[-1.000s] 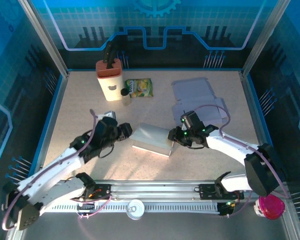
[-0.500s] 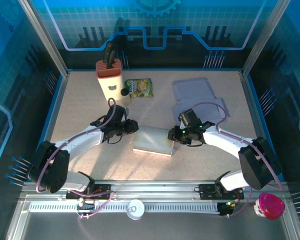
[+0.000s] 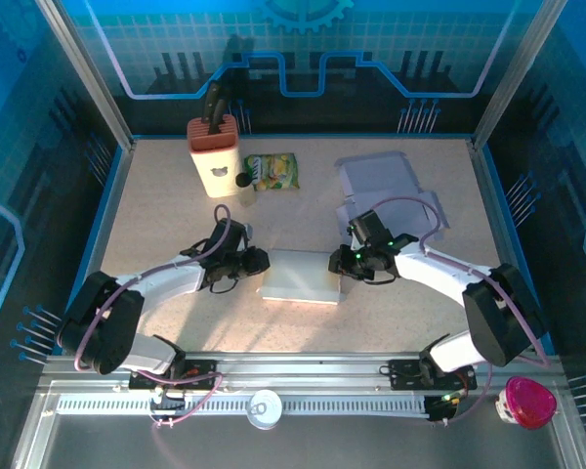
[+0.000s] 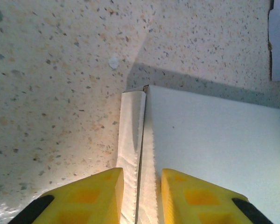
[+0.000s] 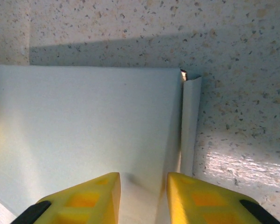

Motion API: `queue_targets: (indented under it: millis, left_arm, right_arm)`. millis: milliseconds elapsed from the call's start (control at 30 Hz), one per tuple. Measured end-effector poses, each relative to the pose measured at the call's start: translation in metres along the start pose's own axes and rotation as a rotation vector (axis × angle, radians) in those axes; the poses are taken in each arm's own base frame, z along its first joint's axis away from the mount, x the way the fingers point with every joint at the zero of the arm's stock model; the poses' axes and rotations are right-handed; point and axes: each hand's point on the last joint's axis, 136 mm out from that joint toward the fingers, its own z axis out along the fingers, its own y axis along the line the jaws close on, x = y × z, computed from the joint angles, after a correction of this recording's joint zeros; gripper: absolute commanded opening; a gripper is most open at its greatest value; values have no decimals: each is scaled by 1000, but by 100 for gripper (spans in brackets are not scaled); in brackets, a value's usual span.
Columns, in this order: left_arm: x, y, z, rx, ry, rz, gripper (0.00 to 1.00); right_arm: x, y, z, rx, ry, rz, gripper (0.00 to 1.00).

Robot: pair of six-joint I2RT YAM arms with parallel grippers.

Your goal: Fold the paper box

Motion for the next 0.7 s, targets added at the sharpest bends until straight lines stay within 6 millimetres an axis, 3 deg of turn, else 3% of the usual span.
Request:
queue_targets:
  millis: [167, 533, 700]
  left_arm:
    - [6, -1, 6, 8, 5, 11, 28]
    - [14, -3, 13, 14, 0, 38, 30]
    - [15, -5, 15, 19, -3, 33, 30]
  right_arm:
    - [1, -6, 1, 28, 7, -8, 32]
    - [-9, -10, -28, 46, -69, -70, 65]
    - [5, -26, -17, 57, -19, -72, 61]
